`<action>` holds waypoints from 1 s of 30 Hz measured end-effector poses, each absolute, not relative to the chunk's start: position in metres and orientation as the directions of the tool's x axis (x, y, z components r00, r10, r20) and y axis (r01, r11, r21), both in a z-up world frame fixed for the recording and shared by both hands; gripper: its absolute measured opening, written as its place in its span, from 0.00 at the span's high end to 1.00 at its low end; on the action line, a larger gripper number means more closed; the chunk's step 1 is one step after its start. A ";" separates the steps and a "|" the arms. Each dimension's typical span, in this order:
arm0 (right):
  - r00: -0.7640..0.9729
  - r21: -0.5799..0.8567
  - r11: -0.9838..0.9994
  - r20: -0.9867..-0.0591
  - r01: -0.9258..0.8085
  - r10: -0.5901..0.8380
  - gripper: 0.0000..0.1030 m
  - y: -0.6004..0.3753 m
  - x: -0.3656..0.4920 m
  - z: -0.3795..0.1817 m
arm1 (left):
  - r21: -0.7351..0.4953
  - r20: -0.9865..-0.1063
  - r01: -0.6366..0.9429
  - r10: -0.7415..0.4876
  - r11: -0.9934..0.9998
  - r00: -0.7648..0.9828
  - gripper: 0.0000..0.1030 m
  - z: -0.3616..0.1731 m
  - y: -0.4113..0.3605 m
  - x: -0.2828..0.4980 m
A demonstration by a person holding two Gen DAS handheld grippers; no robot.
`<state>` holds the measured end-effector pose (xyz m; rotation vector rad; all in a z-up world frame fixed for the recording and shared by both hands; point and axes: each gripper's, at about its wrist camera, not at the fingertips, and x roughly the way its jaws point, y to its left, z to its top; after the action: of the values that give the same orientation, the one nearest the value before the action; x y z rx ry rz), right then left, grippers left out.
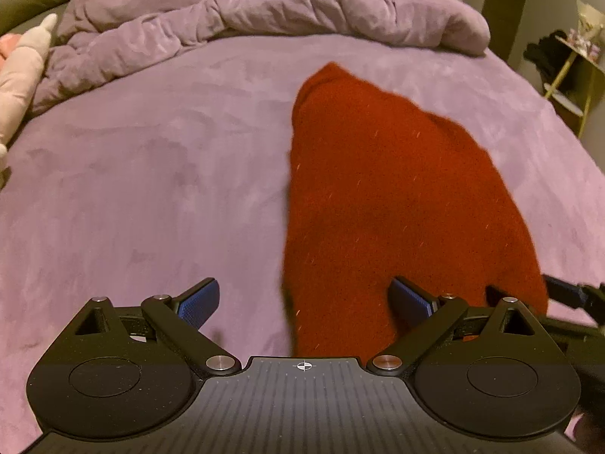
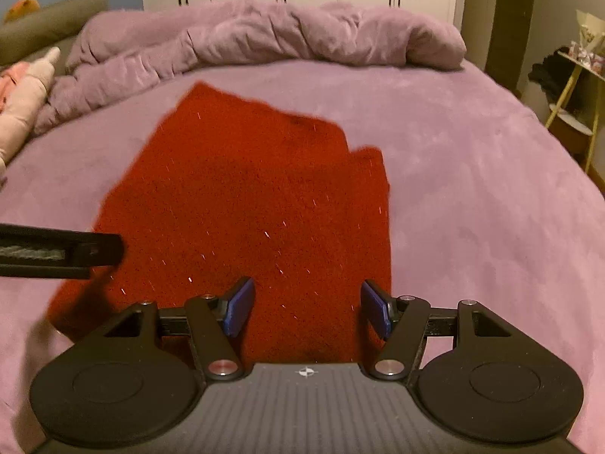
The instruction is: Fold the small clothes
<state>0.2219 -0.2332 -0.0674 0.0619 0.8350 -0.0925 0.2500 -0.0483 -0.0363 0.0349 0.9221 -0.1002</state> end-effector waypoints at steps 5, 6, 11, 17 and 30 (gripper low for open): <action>0.645 -0.009 0.997 -0.762 0.082 -0.060 0.29 -0.234 0.229 -0.072 | -0.059 -0.815 0.080 -0.095 0.995 0.571 0.01 -0.048 -0.035 0.248; 0.637 -0.002 0.996 -0.769 0.085 -0.056 0.29 -0.235 0.228 -0.068 | -0.063 -0.815 0.082 -0.099 0.995 0.571 0.01 -0.047 -0.032 0.246; 0.696 0.089 0.995 -0.718 0.053 0.027 0.40 -0.227 0.206 -0.042 | -0.042 -0.809 0.079 -0.080 0.996 0.582 0.01 -0.046 -0.021 0.233; 0.658 -0.069 0.998 -0.752 -0.013 -0.044 0.44 -0.196 0.212 -0.066 | -0.049 -0.828 0.084 -0.088 0.995 0.554 0.01 -0.045 -0.017 0.233; 0.513 -0.040 0.997 -0.856 0.067 -0.069 0.04 -0.202 0.149 -0.045 | 0.149 -0.807 0.157 0.029 0.976 0.589 0.00 -0.012 -0.028 0.158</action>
<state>0.1486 -0.2015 -0.0446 -0.0020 1.0291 -0.0812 0.1580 -0.0284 -0.0123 0.2137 0.9394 -0.0755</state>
